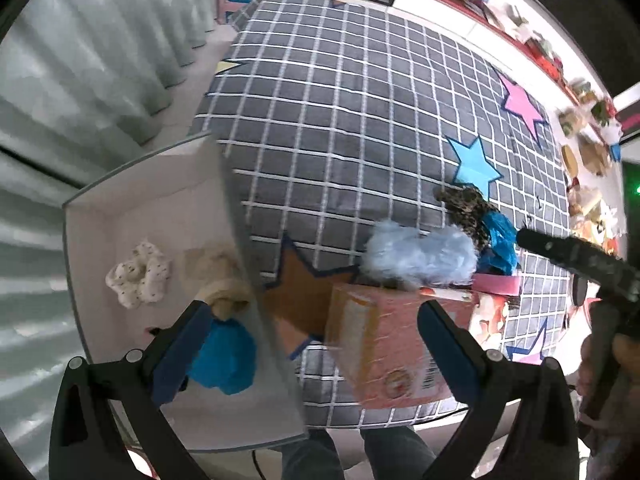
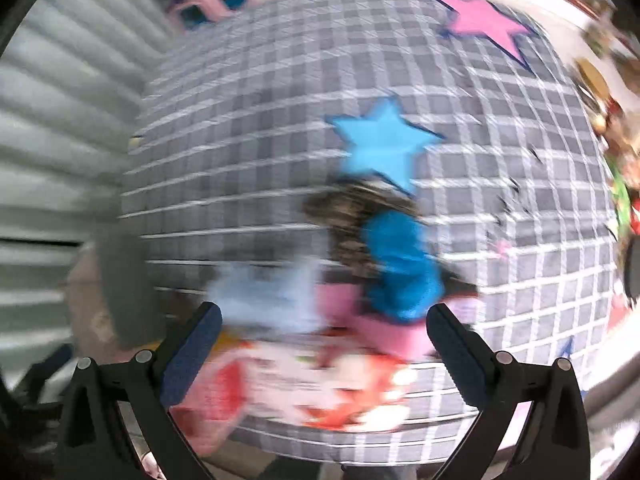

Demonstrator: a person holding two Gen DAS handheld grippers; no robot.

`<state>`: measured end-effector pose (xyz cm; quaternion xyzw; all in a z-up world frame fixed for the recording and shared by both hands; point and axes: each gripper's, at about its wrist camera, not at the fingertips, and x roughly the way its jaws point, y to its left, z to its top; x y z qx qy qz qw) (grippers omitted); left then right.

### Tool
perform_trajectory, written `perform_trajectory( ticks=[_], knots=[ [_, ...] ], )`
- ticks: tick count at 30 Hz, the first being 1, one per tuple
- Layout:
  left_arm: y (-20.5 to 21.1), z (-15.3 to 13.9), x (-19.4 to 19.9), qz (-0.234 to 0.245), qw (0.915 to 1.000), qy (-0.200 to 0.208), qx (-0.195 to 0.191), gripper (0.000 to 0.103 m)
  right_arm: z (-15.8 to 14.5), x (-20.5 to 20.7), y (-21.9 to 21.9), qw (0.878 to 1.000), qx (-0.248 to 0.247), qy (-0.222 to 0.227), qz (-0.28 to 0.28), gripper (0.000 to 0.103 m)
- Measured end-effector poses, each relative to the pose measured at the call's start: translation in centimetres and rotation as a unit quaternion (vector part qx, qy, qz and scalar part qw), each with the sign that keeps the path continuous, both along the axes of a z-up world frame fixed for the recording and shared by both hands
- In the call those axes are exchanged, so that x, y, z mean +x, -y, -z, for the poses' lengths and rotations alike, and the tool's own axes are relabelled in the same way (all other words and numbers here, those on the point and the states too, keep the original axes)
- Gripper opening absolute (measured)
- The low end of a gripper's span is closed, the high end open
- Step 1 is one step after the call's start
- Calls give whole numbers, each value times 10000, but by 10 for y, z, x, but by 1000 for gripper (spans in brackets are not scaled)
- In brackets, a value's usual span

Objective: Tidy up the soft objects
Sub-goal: 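Move both tools back over the remaining soft items on the bed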

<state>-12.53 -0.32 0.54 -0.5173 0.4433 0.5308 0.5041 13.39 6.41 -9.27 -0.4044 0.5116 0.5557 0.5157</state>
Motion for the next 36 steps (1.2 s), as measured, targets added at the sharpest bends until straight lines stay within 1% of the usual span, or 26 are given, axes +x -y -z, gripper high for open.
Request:
perform_trajectory(
  ticks=[2,5,7,12,17,20,22,24,25,28,30,32,34,36],
  knots=[
    [-2,1,10,32,10000,-11,-46,103,18,24,0,9996,-166,118,176,103],
    [-7,2,26,77,9999,-12,-112,103,40,49,-2,9987,-385,126,308,103],
    [-11,2,39,131,9998,-45,-131,103,53,56,-4,9984,-480,46,280,103],
    [-19,4,67,184,9996,-128,-171,103,81,59,-14,9977,-657,167,-24,103],
    [-28,5,96,297,9992,-178,-210,103,99,80,-24,9969,-724,301,82,103],
    [-34,9,114,412,9985,-246,-262,103,102,106,-31,9966,-651,437,260,103],
    [-38,14,125,438,9981,-280,-316,103,100,128,-32,9955,-584,620,419,103],
    [-41,18,133,436,9980,-270,-372,103,98,158,-31,9933,-560,752,682,103],
    [-42,21,138,464,9977,-286,-395,103,97,178,-29,9911,-573,818,878,103],
    [-48,30,152,584,9967,-332,-466,103,92,220,-23,9839,-564,1066,1318,103],
    [-56,41,165,667,9957,-310,-558,103,89,244,-16,9813,-577,971,1558,103],
    [-64,54,176,719,9949,-299,-642,103,85,254,-11,9828,-496,704,1633,103],
    [-74,71,189,777,9939,-299,-720,103,78,253,-13,9870,-326,428,1513,103],
    [-86,91,201,757,9935,-283,-798,103,68,237,-14,9923,-167,113,1219,103]
  ],
)
